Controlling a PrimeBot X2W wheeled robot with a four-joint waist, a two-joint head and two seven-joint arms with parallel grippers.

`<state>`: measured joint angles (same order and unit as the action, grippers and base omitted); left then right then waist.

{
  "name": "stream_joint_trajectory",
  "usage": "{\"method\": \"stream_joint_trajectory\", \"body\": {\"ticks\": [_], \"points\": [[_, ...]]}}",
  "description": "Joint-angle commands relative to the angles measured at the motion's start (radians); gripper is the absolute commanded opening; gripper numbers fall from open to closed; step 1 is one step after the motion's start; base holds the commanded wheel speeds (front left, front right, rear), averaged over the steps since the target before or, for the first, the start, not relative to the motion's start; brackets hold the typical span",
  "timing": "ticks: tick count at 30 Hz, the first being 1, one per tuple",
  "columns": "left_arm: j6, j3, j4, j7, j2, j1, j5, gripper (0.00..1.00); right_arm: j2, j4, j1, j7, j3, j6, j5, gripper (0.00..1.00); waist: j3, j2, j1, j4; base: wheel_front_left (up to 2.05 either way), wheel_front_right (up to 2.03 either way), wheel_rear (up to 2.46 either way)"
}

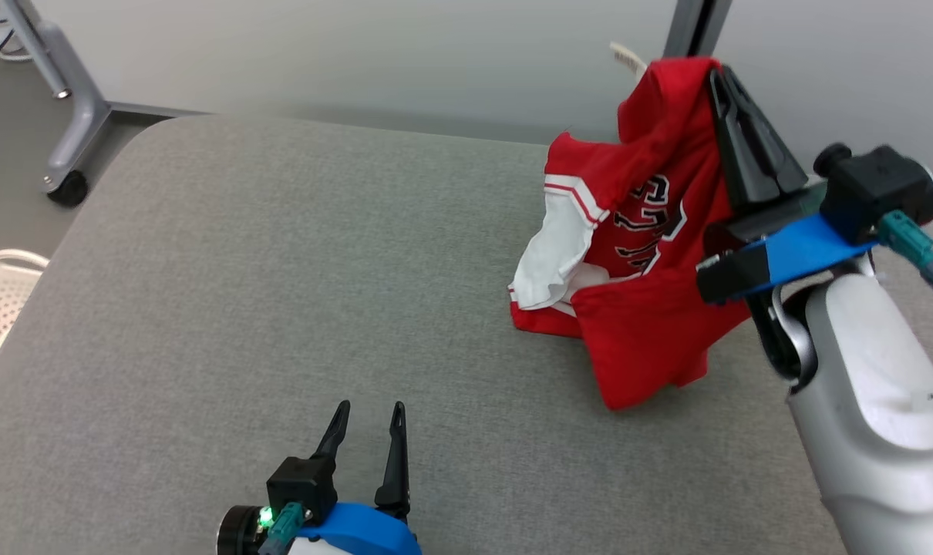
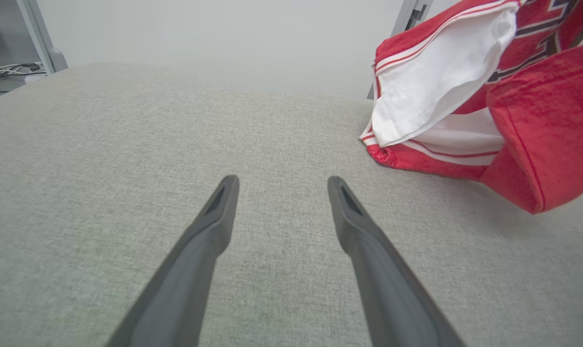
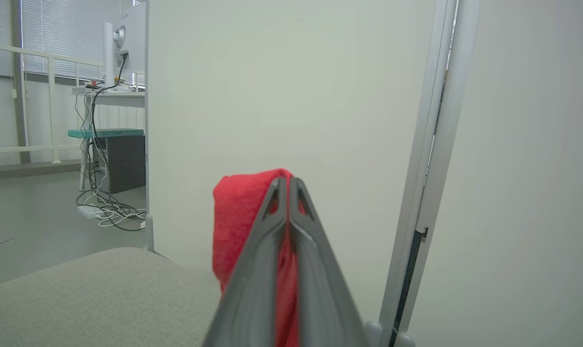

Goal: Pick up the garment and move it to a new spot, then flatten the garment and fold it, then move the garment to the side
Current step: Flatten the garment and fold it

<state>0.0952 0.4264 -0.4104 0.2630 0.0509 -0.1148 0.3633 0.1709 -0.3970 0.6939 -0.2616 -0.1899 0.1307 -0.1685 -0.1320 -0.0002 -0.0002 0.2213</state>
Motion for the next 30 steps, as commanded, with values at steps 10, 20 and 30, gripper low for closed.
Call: {"method": "stream_joint_trajectory", "body": {"ticks": [10, 20, 30], "points": [[-0.014, -0.005, -0.009, 0.002, -0.001, -0.016, -0.003, 1.00, 0.001, -0.019, -0.370, -0.005, 0.137, 0.000, -0.029, 0.00, 0.027, 0.0002, 0.0002, -0.189, 0.00, 0.00, 0.00], [-0.011, -0.001, -0.057, 0.002, 0.000, -0.136, 0.015, 1.00, -0.056, -0.049, -0.473, -0.005, 0.241, 0.000, 0.010, 1.00, -0.030, 0.0002, 0.0002, -0.315, 0.00, 0.00, 0.00], [-0.002, 0.017, -0.222, 0.002, -0.001, -0.324, 0.113, 1.00, -0.100, -0.013, -0.427, -0.005, 0.220, 0.000, 0.000, 1.00, -0.096, 0.0002, 0.0002, -0.379, 0.00, 0.00, 0.00]]}}
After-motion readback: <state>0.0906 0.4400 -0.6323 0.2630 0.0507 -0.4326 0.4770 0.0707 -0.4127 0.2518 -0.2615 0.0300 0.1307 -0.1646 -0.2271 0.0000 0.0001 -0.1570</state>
